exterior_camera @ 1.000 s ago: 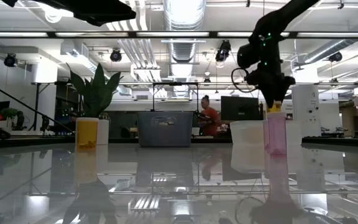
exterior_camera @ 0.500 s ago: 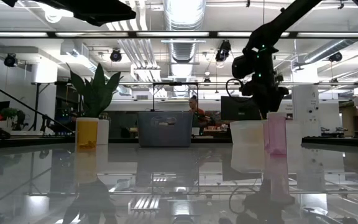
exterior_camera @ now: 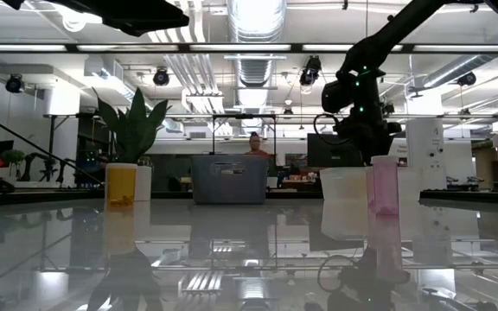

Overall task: Pick and place medicine bottles into bin by pill shape (circle, oval)
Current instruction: Put the large orange pill bottle into the transparent bin, then put the small orange pill bottle into the black bin

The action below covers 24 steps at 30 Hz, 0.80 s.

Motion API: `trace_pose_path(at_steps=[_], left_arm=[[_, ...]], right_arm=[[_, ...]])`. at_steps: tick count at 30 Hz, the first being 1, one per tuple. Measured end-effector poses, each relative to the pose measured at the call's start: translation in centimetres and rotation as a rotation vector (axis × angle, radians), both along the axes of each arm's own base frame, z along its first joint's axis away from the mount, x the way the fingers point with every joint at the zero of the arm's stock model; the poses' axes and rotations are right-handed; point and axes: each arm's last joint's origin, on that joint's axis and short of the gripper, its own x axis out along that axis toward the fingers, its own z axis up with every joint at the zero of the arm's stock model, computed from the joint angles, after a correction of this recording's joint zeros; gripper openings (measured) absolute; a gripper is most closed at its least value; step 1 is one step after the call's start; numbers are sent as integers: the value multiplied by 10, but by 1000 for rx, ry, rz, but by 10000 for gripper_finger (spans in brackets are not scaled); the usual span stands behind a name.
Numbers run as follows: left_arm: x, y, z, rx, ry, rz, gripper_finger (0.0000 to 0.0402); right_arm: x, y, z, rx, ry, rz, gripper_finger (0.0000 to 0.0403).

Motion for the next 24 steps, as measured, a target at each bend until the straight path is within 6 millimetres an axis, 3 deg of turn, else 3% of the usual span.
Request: trace_pose_path(at_steps=[13,19,24], left_arm=[[0,0,0,0,0,0,151],[0,0,0,0,0,0,151],[0,0,0,-11,-2,2,151]], right_arm=[[-1,2,4,2,2,-7,264],[-6,19,34,-40,-36,-62,253],[-1,57,71,-148,-155,-8,243]])
